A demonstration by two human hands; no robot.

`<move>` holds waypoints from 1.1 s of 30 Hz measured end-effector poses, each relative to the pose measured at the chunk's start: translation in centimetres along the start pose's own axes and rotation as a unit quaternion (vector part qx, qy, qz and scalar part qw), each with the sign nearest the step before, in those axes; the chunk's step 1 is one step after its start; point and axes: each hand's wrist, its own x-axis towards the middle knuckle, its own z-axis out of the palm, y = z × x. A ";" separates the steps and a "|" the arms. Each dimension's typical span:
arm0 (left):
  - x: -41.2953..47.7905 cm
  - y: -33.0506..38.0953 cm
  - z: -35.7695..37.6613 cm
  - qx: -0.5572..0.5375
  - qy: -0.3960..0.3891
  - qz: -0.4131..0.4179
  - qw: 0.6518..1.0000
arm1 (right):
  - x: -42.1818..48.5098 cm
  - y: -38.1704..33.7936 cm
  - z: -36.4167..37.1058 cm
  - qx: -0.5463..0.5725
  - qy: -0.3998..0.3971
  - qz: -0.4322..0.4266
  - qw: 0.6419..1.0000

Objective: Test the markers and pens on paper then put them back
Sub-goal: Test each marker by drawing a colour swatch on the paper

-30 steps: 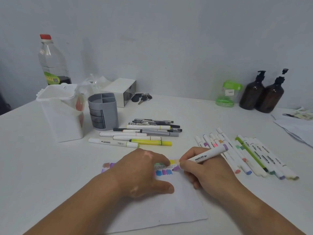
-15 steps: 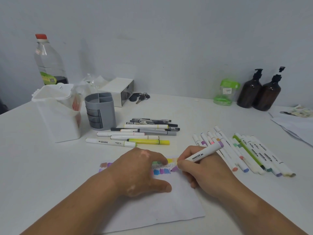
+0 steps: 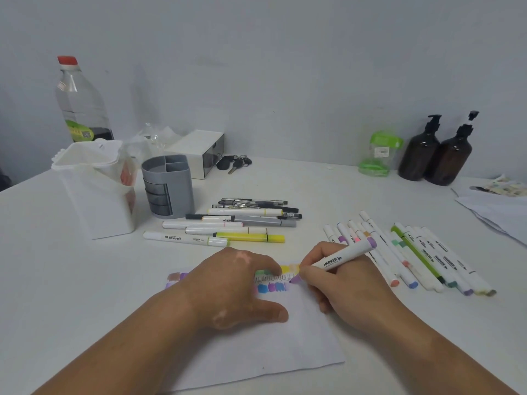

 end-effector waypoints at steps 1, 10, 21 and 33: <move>0.0 0.0 0.0 -0.001 0.001 0.001 1.000 | 0.0 -0.1 0.0 -0.001 -0.002 -0.001 1.000; 0.1 -0.1 0.1 0.005 0.004 0.004 1.000 | -0.3 -0.2 0.0 -0.014 -0.008 -0.008 1.000; -0.1 0.0 -0.1 0.003 0.009 0.008 1.000 | -0.3 -0.2 0.0 -0.008 -0.011 -0.021 1.000; -0.2 0.1 -0.2 0.003 0.002 0.006 1.000 | -0.4 -0.1 0.1 0.019 -0.012 -0.028 0.999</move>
